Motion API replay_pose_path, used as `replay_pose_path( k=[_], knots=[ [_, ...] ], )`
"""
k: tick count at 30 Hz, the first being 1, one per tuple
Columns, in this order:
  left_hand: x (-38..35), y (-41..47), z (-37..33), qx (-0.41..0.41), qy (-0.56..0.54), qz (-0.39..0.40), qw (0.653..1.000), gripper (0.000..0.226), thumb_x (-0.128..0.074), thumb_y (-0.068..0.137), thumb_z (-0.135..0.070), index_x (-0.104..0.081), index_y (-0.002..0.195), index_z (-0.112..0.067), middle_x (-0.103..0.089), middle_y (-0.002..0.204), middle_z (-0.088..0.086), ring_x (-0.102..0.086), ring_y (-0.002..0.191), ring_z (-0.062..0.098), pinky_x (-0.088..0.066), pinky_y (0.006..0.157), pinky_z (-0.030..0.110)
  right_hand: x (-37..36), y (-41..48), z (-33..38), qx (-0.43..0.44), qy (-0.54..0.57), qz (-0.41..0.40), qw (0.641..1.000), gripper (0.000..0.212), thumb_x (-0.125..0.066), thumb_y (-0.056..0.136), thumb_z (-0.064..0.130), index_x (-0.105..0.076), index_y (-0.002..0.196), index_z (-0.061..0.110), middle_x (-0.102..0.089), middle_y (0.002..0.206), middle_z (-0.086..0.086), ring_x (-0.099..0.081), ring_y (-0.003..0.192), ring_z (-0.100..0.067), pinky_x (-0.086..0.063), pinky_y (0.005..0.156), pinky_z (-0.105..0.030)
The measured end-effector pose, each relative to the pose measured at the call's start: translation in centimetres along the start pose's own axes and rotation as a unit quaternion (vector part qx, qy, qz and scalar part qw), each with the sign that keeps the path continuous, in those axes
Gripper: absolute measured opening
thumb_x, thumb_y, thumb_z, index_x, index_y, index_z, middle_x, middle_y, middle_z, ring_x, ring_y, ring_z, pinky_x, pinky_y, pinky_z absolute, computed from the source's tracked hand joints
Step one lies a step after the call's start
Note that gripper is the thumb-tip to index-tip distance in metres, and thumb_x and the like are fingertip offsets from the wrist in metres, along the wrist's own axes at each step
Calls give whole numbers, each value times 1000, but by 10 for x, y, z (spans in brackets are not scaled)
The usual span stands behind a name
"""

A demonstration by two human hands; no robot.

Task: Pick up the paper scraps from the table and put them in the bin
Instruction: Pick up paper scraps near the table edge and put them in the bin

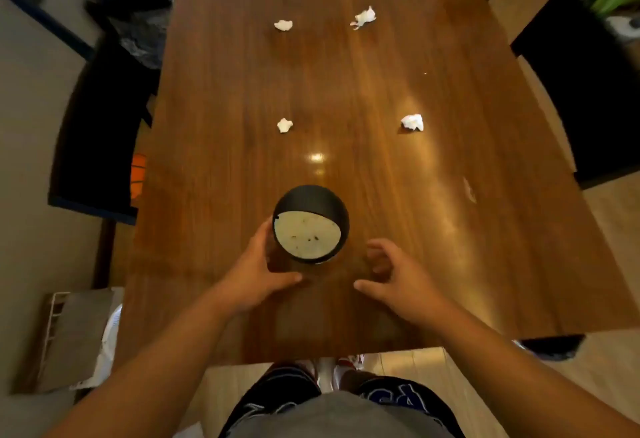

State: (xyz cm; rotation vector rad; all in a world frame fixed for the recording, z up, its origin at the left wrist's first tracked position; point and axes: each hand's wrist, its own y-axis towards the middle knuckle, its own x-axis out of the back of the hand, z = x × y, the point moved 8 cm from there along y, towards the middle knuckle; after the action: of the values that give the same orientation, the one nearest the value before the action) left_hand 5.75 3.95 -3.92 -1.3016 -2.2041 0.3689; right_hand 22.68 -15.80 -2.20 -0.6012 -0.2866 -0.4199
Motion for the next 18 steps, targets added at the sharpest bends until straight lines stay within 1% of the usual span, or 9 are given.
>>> replay_pose_path(
  k=[2,3,6,8,10,12,14,16,18],
  knots=[
    [-3,10,-1,8,-16,18,1000,113,-94,67,-6,-26,148,-48,-42,141,-31,-41,135,-2,-36,113,30,-1,17,16,15,-2,0,1000,80,-81,72,39,-35,137,48,-48,121,28,-54,108,3,-45,77,-13],
    [-3,13,0,11,-14,20,1000,110,-94,66,-5,-30,141,-54,-47,138,-34,-44,134,-3,-40,112,29,-4,25,22,21,-7,4,1000,83,-82,72,37,-33,137,50,-48,124,27,-53,112,1,-45,79,-14],
    [-1,21,-2,5,-2,14,1000,106,-95,64,-8,-34,133,-60,-55,124,-44,-49,121,-20,-49,96,12,-12,44,34,38,-6,18,999,84,-83,72,30,-34,137,49,-51,136,19,-51,121,-5,-49,90,-26],
    [-2,21,-4,0,-9,17,1000,102,-95,64,-9,-38,133,-58,-59,125,-37,-53,120,-16,-51,90,12,-12,49,37,43,-11,18,999,82,-82,72,29,-36,136,50,-55,133,17,-52,122,-8,-52,95,-37],
    [-4,20,-5,6,-21,16,1000,99,-94,66,-3,-40,130,-55,-62,126,-26,-56,117,-15,-52,87,11,-11,50,38,42,-10,17,999,79,-81,73,28,-37,135,51,-57,130,19,-54,120,-7,-53,94,-40],
    [-4,18,-10,3,-23,16,1000,96,-91,69,2,-41,130,-53,-62,126,-26,-56,118,-13,-52,89,12,-12,50,38,41,26,25,999,76,-79,76,24,-40,137,48,-58,130,20,-54,120,-4,-53,97,-40],
    [-2,14,-18,-13,-7,22,1000,97,-90,72,0,-41,131,-59,-59,123,-37,-54,121,-13,-51,94,13,-12,48,40,34,70,32,996,73,-76,80,18,-43,138,46,-59,128,21,-54,120,-1,-52,100,-39],
    [6,5,-33,-40,26,20,999,101,-91,73,-11,-36,125,-78,-52,123,-46,-50,119,-19,-46,92,5,-9,47,44,38,104,24,994,70,-72,82,13,-46,134,51,-60,127,22,-54,120,1,-51,99,-34],
    [15,-4,-48,-60,59,11,996,98,-90,69,-32,-28,123,-86,-46,129,-43,-47,119,-19,-43,90,2,-4,43,54,45,132,19,990,68,-72,84,12,-49,123,63,-61,123,29,-54,117,8,-50,93,-24]
  ],
)
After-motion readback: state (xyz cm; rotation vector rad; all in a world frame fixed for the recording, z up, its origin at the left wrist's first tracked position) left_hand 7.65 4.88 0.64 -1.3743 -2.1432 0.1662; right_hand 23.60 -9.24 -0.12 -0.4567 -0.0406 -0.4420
